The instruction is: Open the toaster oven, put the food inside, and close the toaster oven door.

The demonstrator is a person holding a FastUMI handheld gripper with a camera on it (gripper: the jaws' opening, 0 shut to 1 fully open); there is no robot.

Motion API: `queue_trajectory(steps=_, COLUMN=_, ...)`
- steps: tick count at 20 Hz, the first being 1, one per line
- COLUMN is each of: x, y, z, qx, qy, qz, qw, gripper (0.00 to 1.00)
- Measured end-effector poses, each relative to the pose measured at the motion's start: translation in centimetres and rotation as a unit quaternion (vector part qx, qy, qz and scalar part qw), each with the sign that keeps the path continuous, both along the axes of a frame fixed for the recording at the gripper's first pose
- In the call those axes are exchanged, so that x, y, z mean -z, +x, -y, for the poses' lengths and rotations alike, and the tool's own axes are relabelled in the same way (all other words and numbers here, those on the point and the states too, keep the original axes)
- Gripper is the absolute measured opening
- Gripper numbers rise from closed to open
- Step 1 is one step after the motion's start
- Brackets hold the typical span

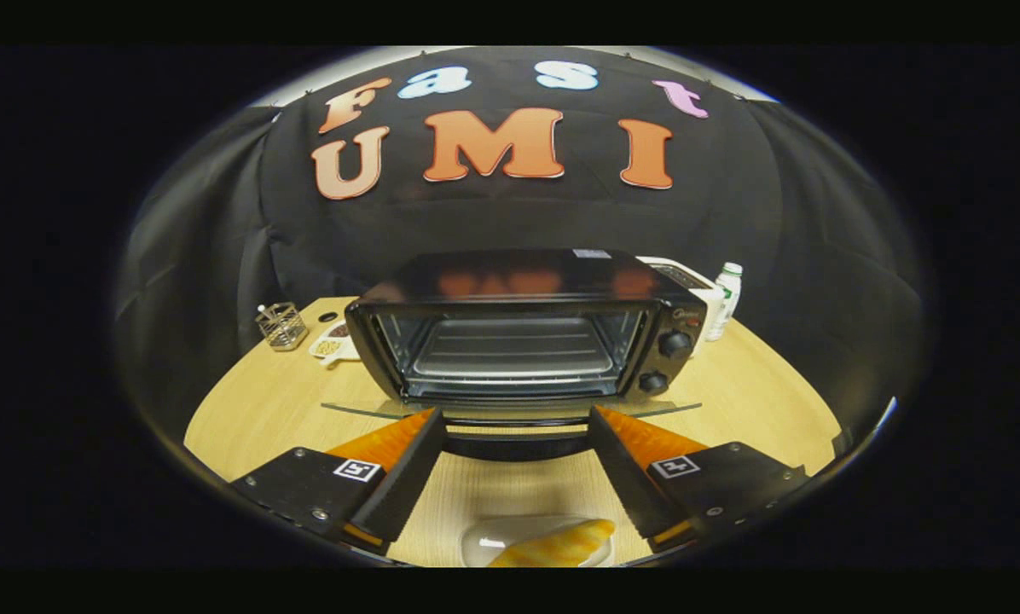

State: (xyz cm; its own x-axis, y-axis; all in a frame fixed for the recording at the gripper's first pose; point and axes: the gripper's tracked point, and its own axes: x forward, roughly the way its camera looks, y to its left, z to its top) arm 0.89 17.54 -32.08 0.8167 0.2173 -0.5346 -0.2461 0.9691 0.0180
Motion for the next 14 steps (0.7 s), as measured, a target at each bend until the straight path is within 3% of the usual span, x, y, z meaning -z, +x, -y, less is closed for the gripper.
queue_trajectory(steps=14, x=7.5, y=-4.8, z=1.9, qx=-0.002, qy=-0.029, qz=-0.074, qw=0.997, gripper=0.99)
